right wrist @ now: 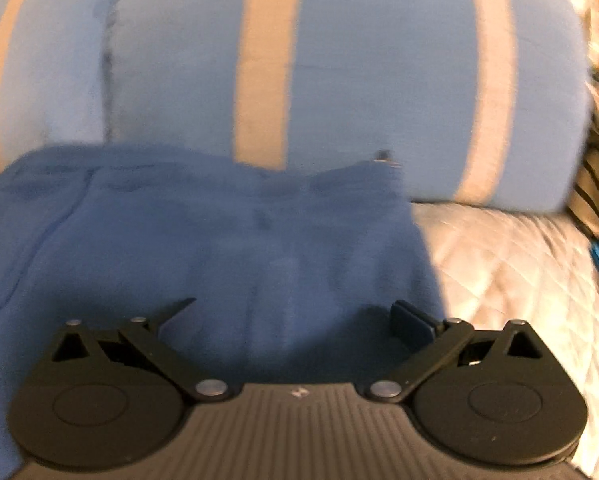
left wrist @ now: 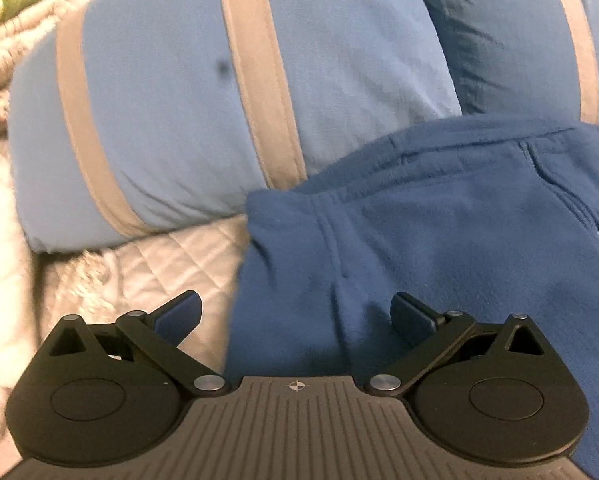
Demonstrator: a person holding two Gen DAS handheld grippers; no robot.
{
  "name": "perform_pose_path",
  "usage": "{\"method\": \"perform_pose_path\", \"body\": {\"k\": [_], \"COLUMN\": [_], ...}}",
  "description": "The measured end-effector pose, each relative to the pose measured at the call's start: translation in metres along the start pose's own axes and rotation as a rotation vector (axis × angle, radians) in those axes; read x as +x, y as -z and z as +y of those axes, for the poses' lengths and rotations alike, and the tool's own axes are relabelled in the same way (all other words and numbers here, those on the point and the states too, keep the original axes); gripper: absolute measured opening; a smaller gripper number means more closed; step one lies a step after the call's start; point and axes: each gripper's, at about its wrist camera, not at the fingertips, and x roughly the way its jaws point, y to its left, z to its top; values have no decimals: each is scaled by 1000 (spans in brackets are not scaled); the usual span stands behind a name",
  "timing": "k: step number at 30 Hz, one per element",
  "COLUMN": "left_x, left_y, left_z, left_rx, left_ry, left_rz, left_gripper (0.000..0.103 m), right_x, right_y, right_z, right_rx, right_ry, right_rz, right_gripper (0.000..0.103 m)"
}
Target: Fold clothes
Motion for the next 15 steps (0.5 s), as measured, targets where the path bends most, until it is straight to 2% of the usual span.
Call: {"method": "perform_pose_path", "body": {"k": [3, 4, 8, 12, 15], "left_x": [-14, -17, -23, -21, -17], "left_y": [-6, -7, -8, 6, 26], "left_z": [7, 10, 25, 43, 63], "left_rx": [-23, -58, -237, -410, -544], "left_ry": [-7, 4, 59, 95, 106], "left_rz": [-2, -5, -7, -27, -40], "left_gripper": [103, 103, 103, 103, 103], "right_x": [-9, -16, -31, -38, -33], "right_y": [-1, 0, 3, 12, 17], "right_z": [-18, -26, -55, -85, -95], "right_rx": [77, 94, 217, 395, 416], "right_ry": [26, 36, 69, 50, 10], "right_rz": [-10, -14, -32, -39, -20], "right_gripper": [103, 103, 103, 103, 103]}}
